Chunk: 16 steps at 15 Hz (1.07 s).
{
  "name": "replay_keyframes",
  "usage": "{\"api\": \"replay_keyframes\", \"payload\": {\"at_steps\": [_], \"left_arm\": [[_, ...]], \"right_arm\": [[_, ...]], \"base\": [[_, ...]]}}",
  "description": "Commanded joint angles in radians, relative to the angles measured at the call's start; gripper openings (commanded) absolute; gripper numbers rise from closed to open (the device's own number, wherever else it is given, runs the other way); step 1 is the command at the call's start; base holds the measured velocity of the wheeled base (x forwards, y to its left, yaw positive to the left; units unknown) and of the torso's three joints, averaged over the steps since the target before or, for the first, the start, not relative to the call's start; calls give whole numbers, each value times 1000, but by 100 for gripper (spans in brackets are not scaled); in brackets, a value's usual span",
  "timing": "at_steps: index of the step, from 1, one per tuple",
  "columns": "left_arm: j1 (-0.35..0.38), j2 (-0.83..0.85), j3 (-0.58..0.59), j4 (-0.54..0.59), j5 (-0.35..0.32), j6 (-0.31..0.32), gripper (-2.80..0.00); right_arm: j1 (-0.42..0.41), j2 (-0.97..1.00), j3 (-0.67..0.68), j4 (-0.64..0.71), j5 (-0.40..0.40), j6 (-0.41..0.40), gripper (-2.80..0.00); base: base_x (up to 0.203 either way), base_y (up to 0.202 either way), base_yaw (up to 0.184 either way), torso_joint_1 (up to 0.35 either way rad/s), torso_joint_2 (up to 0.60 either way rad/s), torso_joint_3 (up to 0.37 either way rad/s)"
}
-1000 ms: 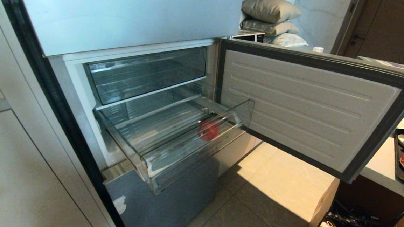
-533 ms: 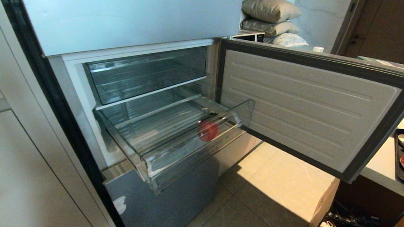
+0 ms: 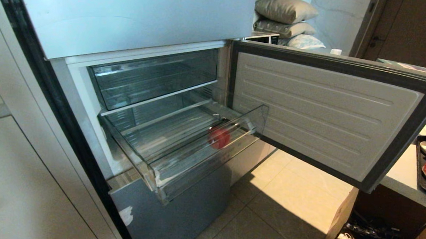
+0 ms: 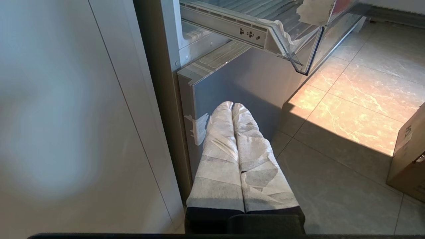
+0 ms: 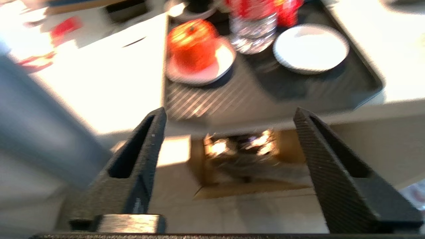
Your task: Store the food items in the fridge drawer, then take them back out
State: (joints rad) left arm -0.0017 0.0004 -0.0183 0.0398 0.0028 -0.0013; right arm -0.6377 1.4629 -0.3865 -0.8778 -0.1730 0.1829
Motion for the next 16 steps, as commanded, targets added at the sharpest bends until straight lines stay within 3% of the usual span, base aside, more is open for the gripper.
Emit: {"api": "replay_keyframes", "payload": {"at_steps": [1, 10, 16], "left_arm": [[0, -2, 0, 0, 0, 0, -280], [0, -2, 0, 0, 0, 0, -280], [0, -2, 0, 0, 0, 0, -280]], "right_arm": [[-42, 151, -84, -15, 16, -9, 0], [-43, 469, -454, -14, 35, -29, 0], [20, 620, -619, -12, 31, -32, 0]], "base": [[0, 0, 0, 0, 0, 0], [0, 0, 0, 0, 0, 0], [0, 0, 0, 0, 0, 0]]}}
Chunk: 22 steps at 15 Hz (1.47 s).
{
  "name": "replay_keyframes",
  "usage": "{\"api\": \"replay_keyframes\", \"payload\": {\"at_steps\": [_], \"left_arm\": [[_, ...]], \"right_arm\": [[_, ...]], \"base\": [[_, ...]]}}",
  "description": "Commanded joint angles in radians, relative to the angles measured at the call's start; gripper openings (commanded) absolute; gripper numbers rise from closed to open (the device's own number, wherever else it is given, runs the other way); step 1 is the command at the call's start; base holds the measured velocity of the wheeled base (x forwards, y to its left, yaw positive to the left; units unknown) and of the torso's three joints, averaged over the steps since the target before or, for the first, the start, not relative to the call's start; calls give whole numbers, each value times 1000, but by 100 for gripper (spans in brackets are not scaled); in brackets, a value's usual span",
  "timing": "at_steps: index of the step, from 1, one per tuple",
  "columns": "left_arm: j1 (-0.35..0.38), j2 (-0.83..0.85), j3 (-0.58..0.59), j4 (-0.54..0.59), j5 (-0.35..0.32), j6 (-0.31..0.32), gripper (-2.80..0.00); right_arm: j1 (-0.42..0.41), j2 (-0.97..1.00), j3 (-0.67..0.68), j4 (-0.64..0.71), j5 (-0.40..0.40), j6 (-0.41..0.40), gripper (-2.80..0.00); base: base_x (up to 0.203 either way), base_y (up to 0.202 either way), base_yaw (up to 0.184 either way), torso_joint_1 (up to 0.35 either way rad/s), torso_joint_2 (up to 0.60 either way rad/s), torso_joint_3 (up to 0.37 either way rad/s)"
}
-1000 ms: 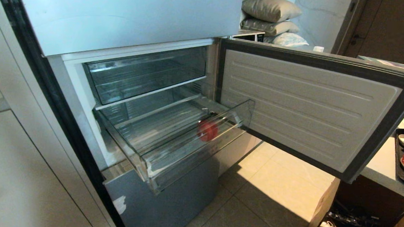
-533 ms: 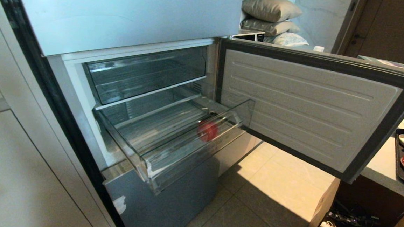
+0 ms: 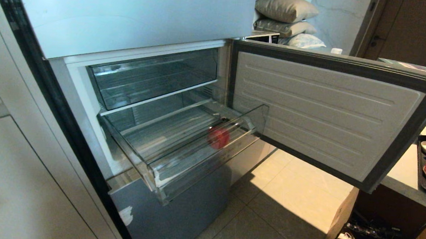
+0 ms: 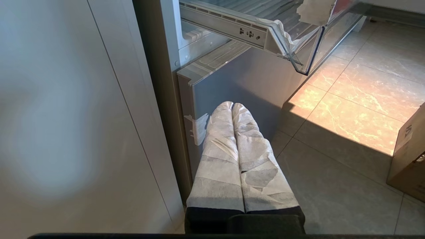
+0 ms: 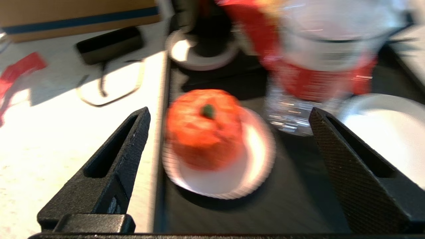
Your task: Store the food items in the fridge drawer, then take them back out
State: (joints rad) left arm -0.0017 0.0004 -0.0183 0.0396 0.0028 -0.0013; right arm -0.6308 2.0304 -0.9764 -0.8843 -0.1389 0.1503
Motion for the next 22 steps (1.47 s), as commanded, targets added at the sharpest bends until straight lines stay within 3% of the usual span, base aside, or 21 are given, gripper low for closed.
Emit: {"api": "replay_keyframes", "payload": {"at_steps": [1, 19, 20, 22], "left_arm": [[0, -2, 0, 0, 0, 0, -280], [0, -3, 0, 0, 0, 0, -280], [0, -2, 0, 0, 0, 0, -280], [0, -2, 0, 0, 0, 0, -280]], "right_arm": [[18, 65, -45, -5, -6, -1, 0], [19, 251, -185, 6, -7, -8, 0], [19, 258, -196, 7, -7, -9, -280], [19, 258, -194, 7, -7, -20, -280]], "base": [[0, 0, 0, 0, 0, 0], [0, 0, 0, 0, 0, 0], [0, 0, 0, 0, 0, 0], [0, 0, 0, 0, 0, 0]]}}
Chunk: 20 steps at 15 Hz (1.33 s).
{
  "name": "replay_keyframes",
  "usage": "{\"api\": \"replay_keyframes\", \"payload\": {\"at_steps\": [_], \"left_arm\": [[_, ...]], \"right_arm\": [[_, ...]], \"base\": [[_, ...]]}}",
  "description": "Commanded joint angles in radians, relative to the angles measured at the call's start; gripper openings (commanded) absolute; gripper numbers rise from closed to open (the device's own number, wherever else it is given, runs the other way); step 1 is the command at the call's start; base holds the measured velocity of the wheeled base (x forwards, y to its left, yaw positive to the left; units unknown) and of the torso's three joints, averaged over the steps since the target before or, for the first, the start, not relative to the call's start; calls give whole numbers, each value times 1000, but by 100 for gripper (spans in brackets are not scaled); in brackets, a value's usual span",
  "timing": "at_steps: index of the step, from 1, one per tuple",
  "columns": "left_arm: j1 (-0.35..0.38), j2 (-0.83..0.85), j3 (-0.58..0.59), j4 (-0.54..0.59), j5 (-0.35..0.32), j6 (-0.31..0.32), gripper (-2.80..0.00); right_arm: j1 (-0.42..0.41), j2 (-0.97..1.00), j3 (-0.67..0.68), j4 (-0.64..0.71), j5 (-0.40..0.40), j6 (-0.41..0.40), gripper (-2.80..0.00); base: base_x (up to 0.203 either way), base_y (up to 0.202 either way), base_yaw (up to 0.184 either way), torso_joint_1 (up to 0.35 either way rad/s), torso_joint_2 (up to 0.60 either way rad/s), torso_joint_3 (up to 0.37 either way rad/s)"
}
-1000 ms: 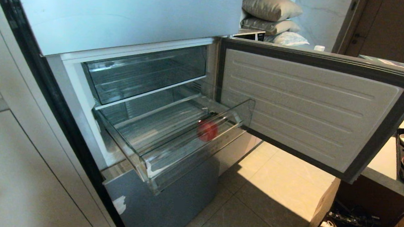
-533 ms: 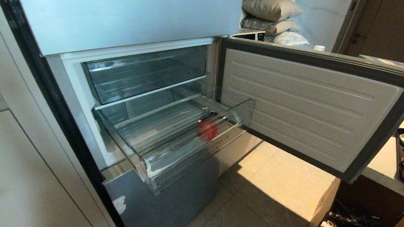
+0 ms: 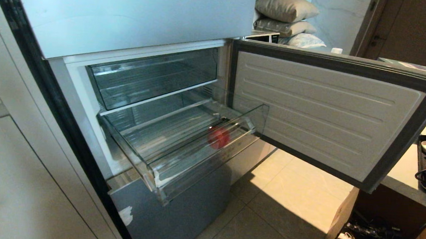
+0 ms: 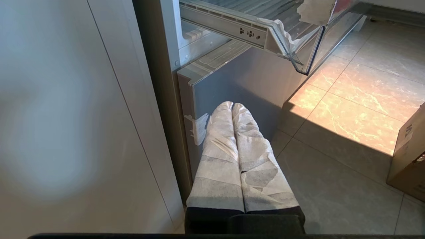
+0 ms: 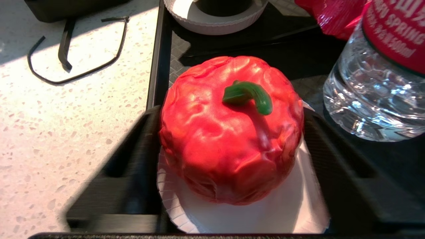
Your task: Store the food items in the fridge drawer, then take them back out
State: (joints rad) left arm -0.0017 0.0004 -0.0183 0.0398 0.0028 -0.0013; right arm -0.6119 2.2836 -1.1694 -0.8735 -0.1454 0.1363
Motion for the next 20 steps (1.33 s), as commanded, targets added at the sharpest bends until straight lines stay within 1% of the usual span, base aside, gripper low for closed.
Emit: {"api": "replay_keyframes", "payload": {"at_steps": [1, 5, 8, 12, 15, 17, 18, 20], "left_arm": [[0, -2, 0, 0, 0, 0, -280], [0, -2, 0, 0, 0, 0, -280], [0, -3, 0, 0, 0, 0, -280], [0, -2, 0, 0, 0, 0, -280], [0, -2, 0, 0, 0, 0, -280], [0, -3, 0, 0, 0, 0, -280], [0, -2, 0, 0, 0, 0, -280], [0, -2, 0, 0, 0, 0, -280]], "right_arm": [[0, 4, -1, -4, 0, -12, -280], [-2, -61, 33, -4, 0, -13, -280], [-1, -233, 131, -2, -1, -20, -280], [1, -571, 399, 8, 0, -94, -280], [1, -901, 599, 76, 5, -113, -280], [16, -1133, 711, 139, 18, -120, -280], [44, -1251, 783, 169, 34, -123, -280], [146, -1460, 943, 226, 98, -136, -280]], "base": [[0, 0, 0, 0, 0, 0], [0, 0, 0, 0, 0, 0], [0, 0, 0, 0, 0, 0], [0, 0, 0, 0, 0, 0], [0, 0, 0, 0, 0, 0], [0, 0, 0, 0, 0, 0], [0, 0, 0, 0, 0, 0], [0, 0, 0, 0, 0, 0]]}}
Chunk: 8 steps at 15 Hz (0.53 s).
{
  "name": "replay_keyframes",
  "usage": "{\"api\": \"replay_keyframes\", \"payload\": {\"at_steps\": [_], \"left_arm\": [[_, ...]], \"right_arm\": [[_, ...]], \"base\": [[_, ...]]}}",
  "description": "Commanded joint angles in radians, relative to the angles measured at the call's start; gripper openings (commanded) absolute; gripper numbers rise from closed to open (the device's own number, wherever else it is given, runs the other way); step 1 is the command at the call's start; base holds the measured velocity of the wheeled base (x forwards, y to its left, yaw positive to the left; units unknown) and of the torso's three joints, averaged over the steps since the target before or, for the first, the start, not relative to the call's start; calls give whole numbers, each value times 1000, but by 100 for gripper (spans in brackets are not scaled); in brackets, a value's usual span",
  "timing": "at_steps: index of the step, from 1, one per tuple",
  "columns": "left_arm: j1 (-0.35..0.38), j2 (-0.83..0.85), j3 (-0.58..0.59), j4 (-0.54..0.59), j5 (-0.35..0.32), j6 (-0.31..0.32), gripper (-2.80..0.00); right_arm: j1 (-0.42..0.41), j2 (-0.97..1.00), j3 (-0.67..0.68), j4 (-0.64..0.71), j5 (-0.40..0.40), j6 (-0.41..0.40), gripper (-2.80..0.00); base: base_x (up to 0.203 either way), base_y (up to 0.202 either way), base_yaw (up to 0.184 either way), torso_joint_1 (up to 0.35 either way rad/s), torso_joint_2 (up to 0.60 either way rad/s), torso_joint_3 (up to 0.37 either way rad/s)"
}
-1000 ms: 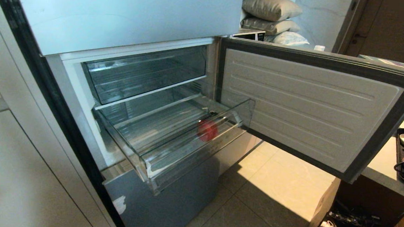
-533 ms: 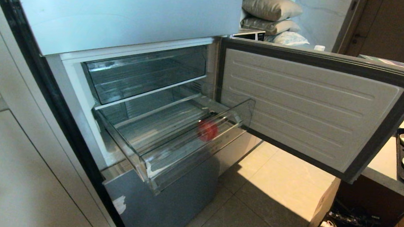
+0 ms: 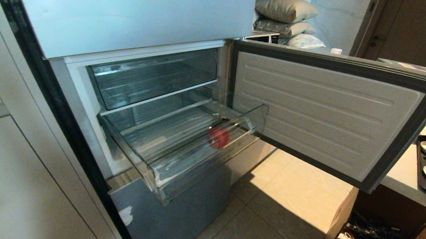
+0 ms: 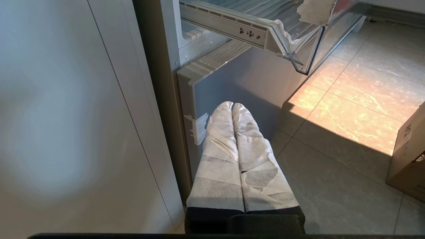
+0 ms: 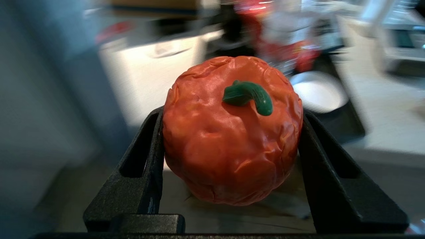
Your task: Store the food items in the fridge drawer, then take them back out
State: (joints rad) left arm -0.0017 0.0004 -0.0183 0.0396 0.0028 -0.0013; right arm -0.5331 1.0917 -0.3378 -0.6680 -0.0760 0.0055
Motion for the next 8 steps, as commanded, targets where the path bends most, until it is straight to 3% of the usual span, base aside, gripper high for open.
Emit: {"api": "replay_keyframes", "payload": {"at_steps": [1, 4, 8], "left_arm": [[0, -3, 0, 0, 0, 0, -280], [0, -2, 0, 0, 0, 0, -280], [0, -2, 0, 0, 0, 0, -280]], "right_arm": [[116, -362, 192, 54, 64, -22, -280], [233, -612, 302, 237, 122, -60, -280], [375, -814, 336, 560, 116, -57, -280]], "base": [[0, 0, 0, 0, 0, 0], [0, 0, 0, 0, 0, 0], [0, 0, 0, 0, 0, 0]]}}
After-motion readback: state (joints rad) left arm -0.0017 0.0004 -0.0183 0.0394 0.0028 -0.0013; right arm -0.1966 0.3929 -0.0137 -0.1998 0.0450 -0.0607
